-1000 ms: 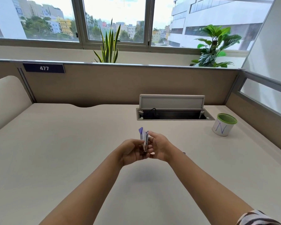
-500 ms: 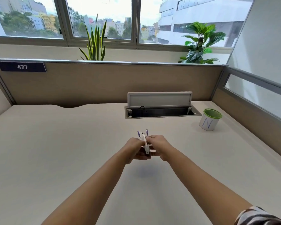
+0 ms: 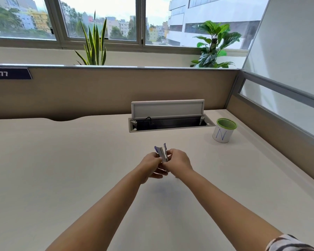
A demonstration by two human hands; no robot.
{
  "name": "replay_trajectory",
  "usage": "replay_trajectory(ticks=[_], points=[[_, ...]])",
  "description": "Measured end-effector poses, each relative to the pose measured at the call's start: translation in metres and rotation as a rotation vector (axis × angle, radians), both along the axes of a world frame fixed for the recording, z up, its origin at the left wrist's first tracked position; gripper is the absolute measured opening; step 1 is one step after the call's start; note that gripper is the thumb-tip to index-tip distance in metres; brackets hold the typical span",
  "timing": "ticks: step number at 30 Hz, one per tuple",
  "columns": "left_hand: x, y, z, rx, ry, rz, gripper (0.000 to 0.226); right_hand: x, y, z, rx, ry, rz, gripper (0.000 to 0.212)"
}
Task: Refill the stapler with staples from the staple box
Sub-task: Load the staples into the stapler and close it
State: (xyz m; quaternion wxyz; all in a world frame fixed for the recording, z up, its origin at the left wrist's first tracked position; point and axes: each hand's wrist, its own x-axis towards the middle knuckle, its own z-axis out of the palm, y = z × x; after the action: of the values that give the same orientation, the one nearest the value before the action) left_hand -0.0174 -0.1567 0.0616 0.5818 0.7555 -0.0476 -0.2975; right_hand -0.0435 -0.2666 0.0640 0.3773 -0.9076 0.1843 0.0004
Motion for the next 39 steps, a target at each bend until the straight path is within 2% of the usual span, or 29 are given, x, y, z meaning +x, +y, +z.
replay_trajectory(ticks=[3, 6, 8, 9, 11, 14, 16, 20, 23, 27, 29, 34, 39], points=[[0.002, -0.008, -0.001, -0.012, 0.008, 0.008, 0.027, -0.002, -0.008, -0.003, -0.026, -0.022, -0.029, 0.038], [0.004, -0.017, -0.009, -0.038, 0.032, 0.115, 0.031, -0.002, -0.018, -0.006, -0.052, -0.036, -0.047, 0.040], [0.005, -0.023, -0.022, 0.096, -0.084, 0.130, 0.038, -0.002, -0.024, -0.007, -0.068, -0.032, -0.067, 0.042], [0.004, -0.026, -0.029, 0.230, -0.191, 0.078, 0.044, -0.003, -0.028, -0.008, -0.075, -0.028, -0.077, 0.043], [-0.003, -0.032, -0.041, 0.477, -0.382, -0.092, 0.070, -0.003, -0.034, -0.008, -0.078, -0.019, -0.090, 0.041], [-0.011, -0.041, -0.053, 0.631, -0.498, -0.301, 0.109, -0.004, -0.043, -0.009, -0.064, -0.021, -0.094, 0.040], [-0.009, -0.047, -0.056, 0.684, -0.547, -0.387, 0.118, -0.005, -0.048, -0.010, -0.038, -0.019, -0.104, 0.036], [0.005, -0.057, -0.056, 0.740, -0.607, -0.489, 0.112, -0.006, -0.059, -0.013, 0.031, -0.017, -0.124, 0.033], [0.015, -0.061, -0.056, 0.749, -0.658, -0.538, 0.099, -0.007, -0.067, -0.014, 0.078, -0.015, -0.132, 0.034], [0.022, -0.068, -0.054, 0.744, -0.713, -0.550, 0.047, -0.006, -0.075, -0.016, 0.188, -0.003, -0.146, 0.031], [0.024, -0.070, -0.057, 0.721, -0.745, -0.518, 0.034, -0.004, -0.078, -0.016, 0.226, 0.013, -0.157, 0.028], [0.029, -0.048, -0.061, 0.691, -0.713, -0.299, 0.035, 0.006, -0.078, -0.018, 0.137, 0.136, -0.125, 0.021], [0.035, 0.000, -0.058, 0.669, -0.578, -0.145, 0.048, 0.020, -0.063, -0.024, 0.024, 0.290, -0.029, 0.027]])
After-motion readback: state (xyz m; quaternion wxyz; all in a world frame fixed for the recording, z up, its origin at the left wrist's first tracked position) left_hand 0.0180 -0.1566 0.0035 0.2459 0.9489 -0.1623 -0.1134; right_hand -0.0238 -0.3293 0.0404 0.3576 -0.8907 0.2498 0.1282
